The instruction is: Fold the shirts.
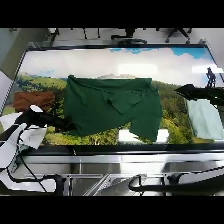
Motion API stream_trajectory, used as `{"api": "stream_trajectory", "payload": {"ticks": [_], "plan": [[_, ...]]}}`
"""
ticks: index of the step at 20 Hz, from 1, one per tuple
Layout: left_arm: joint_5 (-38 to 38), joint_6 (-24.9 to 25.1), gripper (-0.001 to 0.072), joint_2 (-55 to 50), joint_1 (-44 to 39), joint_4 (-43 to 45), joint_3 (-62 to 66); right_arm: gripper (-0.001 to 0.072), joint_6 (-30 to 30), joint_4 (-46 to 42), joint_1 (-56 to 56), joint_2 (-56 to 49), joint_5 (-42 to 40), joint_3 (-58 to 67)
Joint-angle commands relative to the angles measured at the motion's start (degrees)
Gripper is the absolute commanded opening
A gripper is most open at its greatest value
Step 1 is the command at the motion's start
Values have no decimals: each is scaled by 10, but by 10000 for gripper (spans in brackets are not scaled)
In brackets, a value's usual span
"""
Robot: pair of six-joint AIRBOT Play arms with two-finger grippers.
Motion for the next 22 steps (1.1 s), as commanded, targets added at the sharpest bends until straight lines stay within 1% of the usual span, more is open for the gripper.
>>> {"api": "stream_trajectory", "payload": {"ticks": [1,2,3,4,8,11,12,13,16,17,18,19,20,21,22], "plan": [[-75,-11,15,-3,-3,72,79,436,4,-21,2,-20,5,0],[-76,-26,15,-3,4,104,96,436,10,-24,6,-27,12,0],[-76,-27,15,-3,11,112,107,435,10,-26,12,-35,23,-1],[-74,-26,15,-3,19,108,112,430,14,-35,23,-43,34,-1],[-54,-24,15,-3,36,109,119,429,65,-121,79,-77,36,-22],[-53,-14,15,-3,37,108,119,429,72,-123,118,-94,48,-44],[-53,-14,16,-3,37,108,119,415,74,-124,132,-99,58,-45],[-53,-14,15,-3,37,107,119,337,75,-124,143,-100,72,-45],[-63,-10,15,-3,36,92,119,338,85,-122,174,-99,129,-45],[-68,2,15,-2,36,69,119,300,85,-121,180,-95,149,-45],[-70,15,15,6,36,42,119,195,84,-116,185,-87,163,-45],[-69,24,15,19,36,18,119,107,84,-101,185,-71,169,-45],[-69,33,15,40,36,-12,120,49,84,-78,182,-46,169,-42],[-73,38,15,66,36,-33,131,19,82,-56,176,-17,169,-29],[-82,38,15,91,36,-43,151,19,82,-25,167,17,169,-6]]}}
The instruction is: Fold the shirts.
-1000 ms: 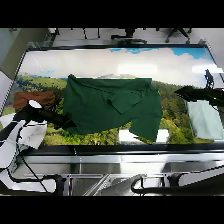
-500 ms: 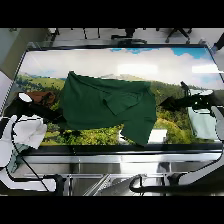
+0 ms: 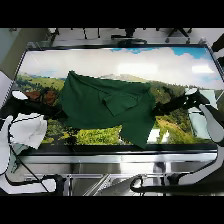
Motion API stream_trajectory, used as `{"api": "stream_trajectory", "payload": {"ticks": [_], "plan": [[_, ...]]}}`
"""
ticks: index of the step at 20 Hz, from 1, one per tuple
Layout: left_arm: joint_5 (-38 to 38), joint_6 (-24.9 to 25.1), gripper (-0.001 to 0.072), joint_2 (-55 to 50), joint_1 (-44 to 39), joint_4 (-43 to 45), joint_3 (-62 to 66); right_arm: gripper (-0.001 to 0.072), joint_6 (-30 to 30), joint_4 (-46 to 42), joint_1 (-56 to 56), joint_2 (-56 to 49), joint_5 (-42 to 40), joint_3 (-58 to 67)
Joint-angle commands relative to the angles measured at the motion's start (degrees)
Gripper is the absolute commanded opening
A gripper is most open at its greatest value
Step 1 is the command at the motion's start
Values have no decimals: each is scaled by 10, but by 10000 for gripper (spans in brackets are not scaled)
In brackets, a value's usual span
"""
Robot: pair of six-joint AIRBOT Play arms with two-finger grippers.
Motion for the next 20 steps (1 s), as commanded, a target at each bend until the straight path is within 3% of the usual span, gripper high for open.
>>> {"api": "stream_trajectory", "payload": {"ticks": [1,4,7,11,15,20], "plan": [[-27,19,14,82,0,-76,53,19,-3,115,-17,98,26,61],[-30,19,14,188,0,-140,180,19,-15,238,-63,205,5,181],[43,19,15,286,0,-155,326,18,-15,251,-119,294,-69,307],[111,3,14,380,0,-9,484,18,-15,240,-205,386,-156,398],[116,-30,14,429,0,169,509,18,-15,220,-240,423,-185,407],[115,-27,14,421,0,192,416,18,-13,256,-239,391,-152,406]]}}
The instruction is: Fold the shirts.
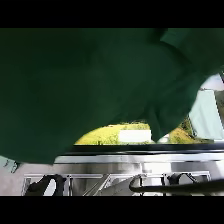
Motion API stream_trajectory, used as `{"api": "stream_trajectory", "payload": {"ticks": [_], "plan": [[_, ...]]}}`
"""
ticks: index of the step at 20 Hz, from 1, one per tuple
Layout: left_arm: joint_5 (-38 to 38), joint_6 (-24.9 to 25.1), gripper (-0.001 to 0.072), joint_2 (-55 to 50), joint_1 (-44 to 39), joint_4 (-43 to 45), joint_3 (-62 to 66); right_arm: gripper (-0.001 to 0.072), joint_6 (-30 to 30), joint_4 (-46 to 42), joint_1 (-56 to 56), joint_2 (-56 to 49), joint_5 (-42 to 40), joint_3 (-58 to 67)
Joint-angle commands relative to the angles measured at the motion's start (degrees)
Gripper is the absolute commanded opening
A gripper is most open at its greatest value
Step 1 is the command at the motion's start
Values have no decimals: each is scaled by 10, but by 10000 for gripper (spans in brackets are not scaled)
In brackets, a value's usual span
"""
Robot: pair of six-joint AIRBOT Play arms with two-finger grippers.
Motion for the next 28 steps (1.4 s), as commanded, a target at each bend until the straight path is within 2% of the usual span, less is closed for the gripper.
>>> {"api": "stream_trajectory", "payload": {"ticks": [1,2,4,6,8,10,12,13,15,18,22,24,28], "plan": [[5,-2,14,-16,1,36,-59,18,2,26,-5,-27,37,-1],[4,4,14,-36,1,15,-82,18,2,43,-5,-47,65,-14],[2,46,14,-92,0,-56,-128,19,2,78,3,-87,104,-69],[2,82,14,-166,0,-132,-171,18,-23,57,61,-128,101,-156],[4,91,15,-250,1,-145,-200,18,-47,-6,129,-173,59,-243],[20,102,15,-337,1,-144,-217,18,-63,-71,181,-245,-33,-304],[28,115,14,-426,-11,-144,-209,18,-64,-74,196,-333,-87,-308],[29,120,15,-472,-21,-144,-194,18,-80,-47,196,-372,-102,-305],[29,120,15,-554,-39,-144,-147,18,-111,11,195,-446,-113,-285],[27,119,15,-643,-60,-142,-72,18,-117,20,195,-516,-116,-237],[2,91,15,-710,-77,-68,4,19,-129,-17,195,-529,-114,-222],[0,89,15,-733,-86,-70,19,19,-118,-75,196,-533,-110,-223],[30,90,15,-754,-96,-69,6,18,-114,-89,195,-548,-111,-223]]}}
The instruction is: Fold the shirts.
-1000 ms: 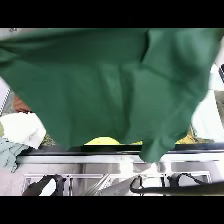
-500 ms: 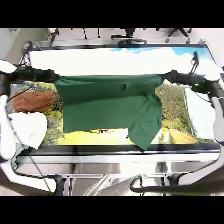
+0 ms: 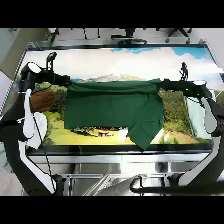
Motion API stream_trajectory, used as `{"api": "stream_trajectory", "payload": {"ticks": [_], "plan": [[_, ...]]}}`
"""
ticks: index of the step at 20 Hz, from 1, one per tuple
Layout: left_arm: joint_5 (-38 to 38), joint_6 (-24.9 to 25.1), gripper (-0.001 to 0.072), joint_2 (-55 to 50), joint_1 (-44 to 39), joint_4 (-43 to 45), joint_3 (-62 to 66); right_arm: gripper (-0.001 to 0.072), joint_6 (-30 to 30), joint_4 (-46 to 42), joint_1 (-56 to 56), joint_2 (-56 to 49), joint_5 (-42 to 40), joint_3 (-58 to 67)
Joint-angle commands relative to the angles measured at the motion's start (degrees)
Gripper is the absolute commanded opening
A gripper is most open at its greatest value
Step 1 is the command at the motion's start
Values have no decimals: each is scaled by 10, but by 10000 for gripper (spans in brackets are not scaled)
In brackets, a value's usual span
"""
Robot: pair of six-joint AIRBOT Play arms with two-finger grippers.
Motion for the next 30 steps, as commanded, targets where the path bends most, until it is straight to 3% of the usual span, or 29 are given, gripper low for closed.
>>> {"api": "stream_trajectory", "payload": {"ticks": [1,6,7,8,9,10,11,12,15,17,22,28,30], "plan": [[30,-5,15,-20,-8,8,-9,19,5,-24,0,-13,1,1],[27,-5,24,-20,-7,8,-21,21,5,-23,4,-13,5,1],[7,-5,157,-20,-7,9,-17,57,5,-23,6,-12,12,2],[-23,-22,444,-20,-4,11,-8,180,5,-24,7,-9,23,2],[-58,-56,494,-20,0,24,8,189,5,-24,7,-3,35,2],[-103,-82,494,-19,7,44,28,190,5,-30,3,8,49,2],[-155,-104,494,-19,14,67,50,281,15,-48,-4,24,63,2],[-201,-118,494,-12,25,82,61,322,40,-76,-12,43,73,2],[-236,-129,493,52,61,82,-23,322,129,-174,-49,103,126,-1],[-229,-130,493,110,82,81,-138,320,165,-210,-70,135,164,-21],[-149,-123,493,205,97,81,-406,319,181,-214,-113,208,212,-136],[-45,-96,493,214,71,19,-482,324,202,-239,-145,299,228,-258],[-18,-80,493,214,62,-14,-482,452,207,-240,-145,323,220,-310]]}}
